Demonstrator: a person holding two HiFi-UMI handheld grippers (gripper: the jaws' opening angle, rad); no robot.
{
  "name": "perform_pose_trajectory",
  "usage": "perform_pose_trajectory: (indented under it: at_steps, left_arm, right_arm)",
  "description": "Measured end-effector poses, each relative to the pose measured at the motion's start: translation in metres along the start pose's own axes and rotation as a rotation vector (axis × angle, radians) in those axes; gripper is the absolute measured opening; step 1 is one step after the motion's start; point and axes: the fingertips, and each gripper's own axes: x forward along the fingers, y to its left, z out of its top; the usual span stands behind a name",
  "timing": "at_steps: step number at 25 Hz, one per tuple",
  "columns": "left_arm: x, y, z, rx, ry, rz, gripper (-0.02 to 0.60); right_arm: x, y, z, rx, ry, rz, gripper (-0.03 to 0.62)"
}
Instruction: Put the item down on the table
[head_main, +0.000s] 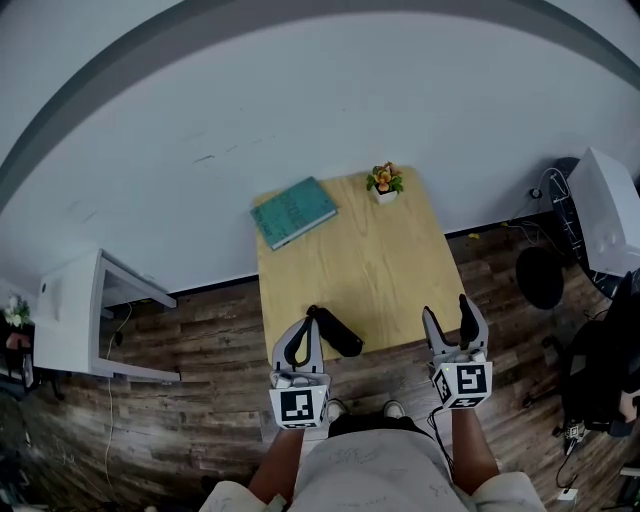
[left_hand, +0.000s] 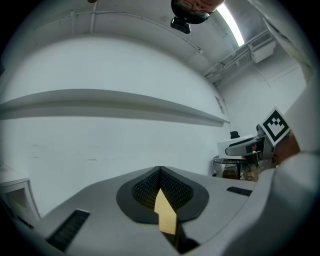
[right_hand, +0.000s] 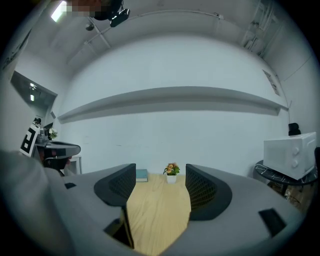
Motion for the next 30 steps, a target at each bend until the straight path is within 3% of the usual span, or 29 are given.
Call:
perform_pose_trajectory:
  at_steps: [12, 16, 21, 27, 30]
  left_arm:
    - [-0.009, 0.003, 0.006, -0.003, -0.009, 0.016, 0.008]
    - [-0.012, 0.011, 0.003, -0.004, 0.020, 0.034, 0.008]
    - [-0.018, 0.024, 0.004, -0.001, -0.002, 0.066, 0.008]
    - [-0.022, 0.032, 0.003, -0.006, -0.005, 0.083, 0.008]
    - [-0.022, 0.032, 0.007, -0.010, -0.011, 0.086, 0.008]
  right_arm:
    - [0.004, 0.013, 0.005, -0.023, -0.008, 0.024, 0.312]
    - [0.009, 0.019, 0.004, -0.025, 0.001, 0.034, 0.269]
    - [0.014, 0.029, 0.007, -0.021, -0.005, 0.049, 0.182]
    - [0.019, 0.037, 0.010, -0.046, -0.002, 0.043, 0.031]
    - [0.021, 0.035, 0.012, -0.030, 0.005, 0.034, 0.015]
